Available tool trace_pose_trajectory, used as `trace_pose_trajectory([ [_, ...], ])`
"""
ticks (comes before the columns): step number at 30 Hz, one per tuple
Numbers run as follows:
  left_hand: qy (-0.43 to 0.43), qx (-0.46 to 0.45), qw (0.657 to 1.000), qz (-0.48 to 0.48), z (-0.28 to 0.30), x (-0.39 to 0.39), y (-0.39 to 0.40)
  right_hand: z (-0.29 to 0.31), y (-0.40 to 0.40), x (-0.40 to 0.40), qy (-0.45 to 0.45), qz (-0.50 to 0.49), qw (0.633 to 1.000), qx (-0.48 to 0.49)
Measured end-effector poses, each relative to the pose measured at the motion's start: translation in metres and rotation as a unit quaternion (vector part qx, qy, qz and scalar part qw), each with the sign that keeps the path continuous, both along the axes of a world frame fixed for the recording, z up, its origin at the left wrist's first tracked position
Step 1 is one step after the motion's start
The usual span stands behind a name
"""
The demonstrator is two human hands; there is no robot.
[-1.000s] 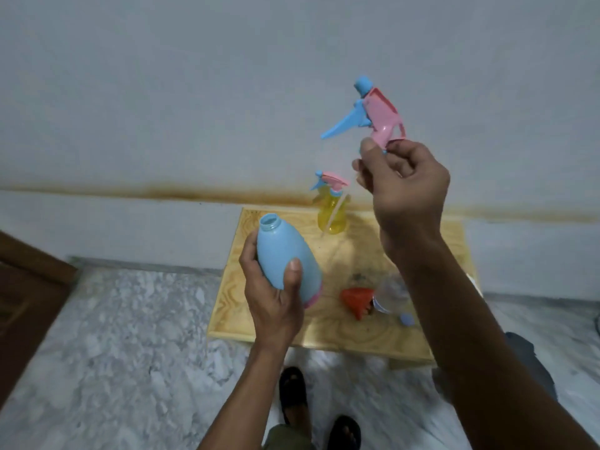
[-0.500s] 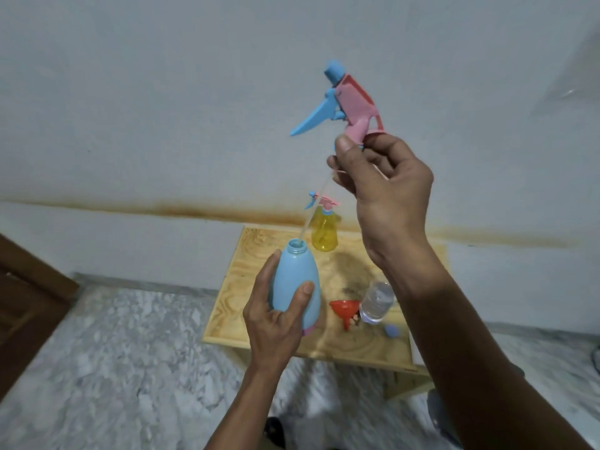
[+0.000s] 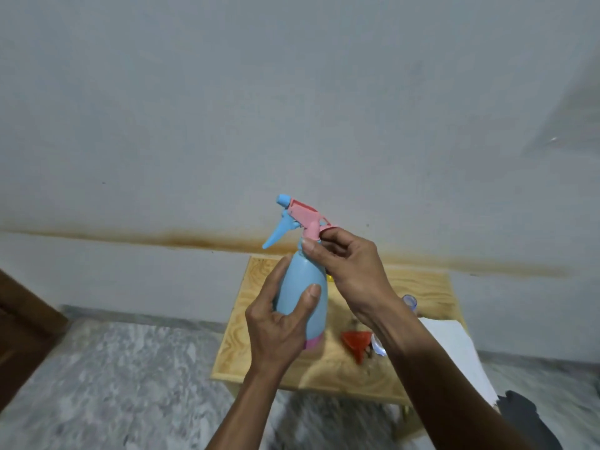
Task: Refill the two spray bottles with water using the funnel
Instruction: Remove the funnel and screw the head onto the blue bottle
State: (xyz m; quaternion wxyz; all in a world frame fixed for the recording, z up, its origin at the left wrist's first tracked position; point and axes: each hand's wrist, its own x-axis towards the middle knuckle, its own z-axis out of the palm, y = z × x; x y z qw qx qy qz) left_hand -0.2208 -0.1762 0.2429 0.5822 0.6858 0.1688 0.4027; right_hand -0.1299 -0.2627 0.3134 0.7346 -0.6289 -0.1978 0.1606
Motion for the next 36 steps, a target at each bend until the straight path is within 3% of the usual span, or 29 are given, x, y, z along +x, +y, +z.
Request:
trace_pose_trajectory([
  [9, 0.021, -0.035, 0.999, -0.036, -0.003, 0.002, 0.009, -0.005, 0.004, -0.001, 0.018, -0.032, 0.999, -0.012],
  [19, 0.033, 0.000, 0.998, -0.046, 0.000, 0.005, 0.012, -0.009, 0.011, -0.013, 0.056, -0.101, 0.993, 0.018],
  [36, 0.023, -0.023, 0.999, -0.029, 0.004, 0.005, 0.018, -0.009, 0.022, -0.022, 0.096, -0.085, 0.991, 0.037],
])
